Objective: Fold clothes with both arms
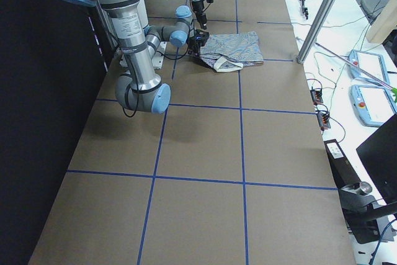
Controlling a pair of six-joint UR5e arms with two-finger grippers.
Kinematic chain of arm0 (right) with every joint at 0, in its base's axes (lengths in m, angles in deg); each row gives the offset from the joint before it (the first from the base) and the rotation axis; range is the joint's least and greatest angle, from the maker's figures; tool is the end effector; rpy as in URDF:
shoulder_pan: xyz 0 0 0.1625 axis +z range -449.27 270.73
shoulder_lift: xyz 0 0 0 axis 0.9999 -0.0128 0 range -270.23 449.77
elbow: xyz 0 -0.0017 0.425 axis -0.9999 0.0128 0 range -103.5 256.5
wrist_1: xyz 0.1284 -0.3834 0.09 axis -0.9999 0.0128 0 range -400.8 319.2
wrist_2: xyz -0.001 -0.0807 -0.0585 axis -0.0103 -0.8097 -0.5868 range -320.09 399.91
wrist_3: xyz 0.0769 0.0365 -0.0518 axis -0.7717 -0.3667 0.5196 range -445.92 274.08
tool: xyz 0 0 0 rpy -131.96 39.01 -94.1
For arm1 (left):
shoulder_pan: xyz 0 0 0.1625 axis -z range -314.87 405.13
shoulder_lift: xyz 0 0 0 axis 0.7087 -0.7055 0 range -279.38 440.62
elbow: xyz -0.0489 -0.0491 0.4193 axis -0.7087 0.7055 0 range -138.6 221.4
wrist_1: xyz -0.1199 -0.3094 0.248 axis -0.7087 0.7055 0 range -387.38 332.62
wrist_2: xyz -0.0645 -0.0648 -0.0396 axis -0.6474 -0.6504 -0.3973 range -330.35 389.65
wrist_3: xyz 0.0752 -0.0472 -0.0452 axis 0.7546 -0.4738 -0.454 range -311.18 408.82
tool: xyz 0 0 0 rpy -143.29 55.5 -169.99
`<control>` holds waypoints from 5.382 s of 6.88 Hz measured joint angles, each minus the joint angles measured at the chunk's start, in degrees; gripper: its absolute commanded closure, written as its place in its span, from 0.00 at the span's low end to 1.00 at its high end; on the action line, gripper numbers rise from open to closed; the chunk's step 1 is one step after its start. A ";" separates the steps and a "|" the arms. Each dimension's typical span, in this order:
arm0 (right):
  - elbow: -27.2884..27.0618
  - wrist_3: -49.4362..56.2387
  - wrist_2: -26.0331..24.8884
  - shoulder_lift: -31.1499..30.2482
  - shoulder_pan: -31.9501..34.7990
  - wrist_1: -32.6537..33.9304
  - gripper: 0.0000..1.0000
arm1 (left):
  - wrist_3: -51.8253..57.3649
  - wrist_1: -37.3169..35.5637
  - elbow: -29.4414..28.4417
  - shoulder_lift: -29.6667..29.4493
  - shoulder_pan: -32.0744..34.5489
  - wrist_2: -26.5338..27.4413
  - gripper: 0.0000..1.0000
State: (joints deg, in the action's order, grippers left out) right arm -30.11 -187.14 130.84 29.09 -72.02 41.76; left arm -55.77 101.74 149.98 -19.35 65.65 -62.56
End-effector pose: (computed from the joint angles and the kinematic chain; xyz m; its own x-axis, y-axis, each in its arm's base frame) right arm -0.5534 -0.3097 0.2307 0.5036 0.3601 0.7853 -0.3897 0.9059 -0.1655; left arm 0.4679 -0.3134 0.3393 0.2646 -0.3677 -0.8915 0.3963 0.8842 -0.2471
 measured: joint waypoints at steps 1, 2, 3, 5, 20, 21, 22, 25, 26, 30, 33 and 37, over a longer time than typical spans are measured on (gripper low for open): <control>-0.49 -0.02 -0.04 -0.44 -0.07 0.00 1.00 | -0.97 -1.57 0.03 -0.34 -1.84 0.44 0.36; -0.79 -0.03 -0.05 -0.64 -0.09 0.03 1.00 | -1.71 -2.98 0.16 -0.51 -3.26 0.58 0.36; -0.90 -0.03 -0.05 -0.71 -0.11 0.03 1.00 | -2.10 -4.02 0.25 -0.61 -4.62 0.60 0.38; -0.96 -0.03 -0.05 -0.73 -0.17 -0.02 1.00 | -2.29 -4.65 0.07 -0.64 -6.12 0.56 0.51; 2.38 -1.19 1.97 9.17 12.13 6.09 1.00 | 12.06 -26.62 2.67 -16.47 12.81 -6.50 1.00; 9.02 0.32 4.66 12.04 14.82 3.14 1.00 | 15.49 -26.31 -0.20 -17.21 15.24 -6.88 1.00; 13.91 2.00 6.33 13.69 16.51 0.76 1.00 | 17.99 -25.97 -2.41 -17.79 16.64 -6.95 1.00; 23.73 6.37 9.67 17.07 19.27 -3.10 0.69 | 22.83 -21.80 -16.44 -24.82 19.23 -6.71 0.82; 28.61 7.98 10.54 18.51 20.06 -6.10 0.01 | 25.87 -18.01 -24.04 -27.29 20.63 -6.63 0.44; 42.07 20.61 17.68 22.72 27.57 -15.20 0.00 | 36.74 -8.02 -35.34 -30.04 27.00 -7.92 0.53; 36.71 24.72 20.50 18.17 31.03 -15.51 0.00 | 40.37 -7.31 -28.38 -25.60 30.14 -13.59 0.38; 35.25 60.78 33.75 7.38 50.46 -10.80 0.00 | 78.65 -4.21 -25.24 -10.38 53.14 -32.01 0.00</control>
State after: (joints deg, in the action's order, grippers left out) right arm 5.14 -126.36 164.59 36.47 -21.55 30.96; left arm 22.89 97.53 124.74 -29.74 118.79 -94.58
